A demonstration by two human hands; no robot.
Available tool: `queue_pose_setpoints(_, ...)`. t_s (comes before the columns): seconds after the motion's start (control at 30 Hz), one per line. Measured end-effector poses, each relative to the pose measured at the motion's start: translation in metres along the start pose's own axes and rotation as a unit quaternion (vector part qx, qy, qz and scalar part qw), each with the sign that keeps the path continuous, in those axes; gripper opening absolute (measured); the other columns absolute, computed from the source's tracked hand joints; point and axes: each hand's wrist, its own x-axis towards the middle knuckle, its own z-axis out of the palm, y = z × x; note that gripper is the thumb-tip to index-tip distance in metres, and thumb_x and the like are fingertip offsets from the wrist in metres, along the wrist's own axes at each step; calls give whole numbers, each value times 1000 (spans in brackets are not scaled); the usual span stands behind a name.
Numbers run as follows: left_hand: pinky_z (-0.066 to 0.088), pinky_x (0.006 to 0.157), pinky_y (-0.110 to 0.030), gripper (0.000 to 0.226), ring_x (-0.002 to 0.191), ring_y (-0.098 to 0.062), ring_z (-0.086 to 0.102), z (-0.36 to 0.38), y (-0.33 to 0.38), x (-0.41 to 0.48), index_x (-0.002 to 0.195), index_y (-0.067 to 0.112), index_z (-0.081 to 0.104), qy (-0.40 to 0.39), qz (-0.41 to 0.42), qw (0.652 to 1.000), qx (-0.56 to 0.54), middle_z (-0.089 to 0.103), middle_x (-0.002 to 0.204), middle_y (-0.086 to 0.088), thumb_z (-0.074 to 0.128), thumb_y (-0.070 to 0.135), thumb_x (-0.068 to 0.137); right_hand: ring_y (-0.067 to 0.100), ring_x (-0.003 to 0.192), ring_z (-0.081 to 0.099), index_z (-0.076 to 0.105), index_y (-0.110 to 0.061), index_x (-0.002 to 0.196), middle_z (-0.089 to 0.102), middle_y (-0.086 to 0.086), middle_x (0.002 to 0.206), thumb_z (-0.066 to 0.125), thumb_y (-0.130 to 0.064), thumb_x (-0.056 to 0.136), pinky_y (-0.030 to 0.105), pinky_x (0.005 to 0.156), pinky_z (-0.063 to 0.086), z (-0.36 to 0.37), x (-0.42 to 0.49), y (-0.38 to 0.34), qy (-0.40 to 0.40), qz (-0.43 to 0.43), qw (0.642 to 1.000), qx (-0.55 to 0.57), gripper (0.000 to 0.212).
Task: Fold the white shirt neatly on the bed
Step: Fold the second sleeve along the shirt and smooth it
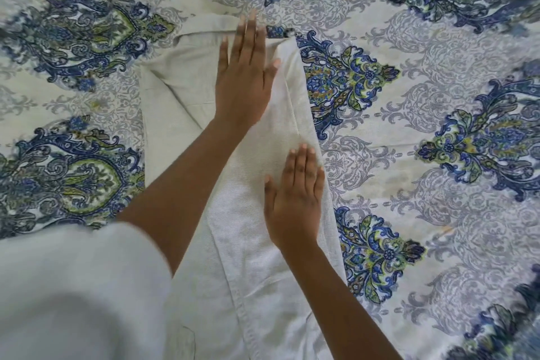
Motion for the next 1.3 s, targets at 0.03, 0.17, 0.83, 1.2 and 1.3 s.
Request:
queue_pose_setpoints(0.03, 9, 117, -38, 55, 145, -24, 17, -3, 1, -10, 146, 6, 25, 4, 0, 999, -33, 22, 155, -11, 19, 34, 99, 32, 139, 30, 39, 1, 138, 36, 19, 147, 32, -34, 93, 42, 113, 15, -2, 4, 1, 1, -6, 1000, 1, 57)
queue_pose_setpoints(0.17, 5, 117, -36, 68, 145, -20, 14, 6, 1, -40, 147, 8, 23, -126, 162, 979, -14, 21, 156, -8, 5, 38, 89, 32, 137, 34, 45, 1, 134, 39, 20, 145, 32, -29, 91, 43, 112, 15, 3, 12, 1, -18, -49, 999, -9, 54)
queue_pose_setpoints(0.83, -6, 116, -36, 59, 143, -9, -7, -6, -20, -138, 149, 21, 2, -189, 191, 963, 8, 2, 158, 4, 2, 41, 94, 38, 136, 34, 42, 10, 132, 39, 27, 142, 31, -40, 85, 44, 111, 18, 4, -22, -30, -80, -61, 995, -29, 70)
queue_pose_setpoints(1.2, 0, 118, -41, 61, 144, -17, 2, -7, -1, -198, 148, 7, 10, -108, 117, 984, 78, 14, 157, -7, 10, 39, 96, 35, 139, 24, 36, 7, 137, 33, 26, 146, 30, -47, 90, 47, 112, 14, -25, -120, 25, -75, 7, 993, -90, 72)
queue_pose_setpoints(1.3, 6, 118, -38, 59, 145, -19, 9, 2, -2, -218, 149, 9, 14, -140, 172, 973, 69, 14, 157, -8, 13, 39, 98, 32, 141, 22, 32, 5, 140, 29, 23, 149, 30, -46, 92, 46, 114, 13, -17, -124, 6, -93, -28, 993, -72, 70)
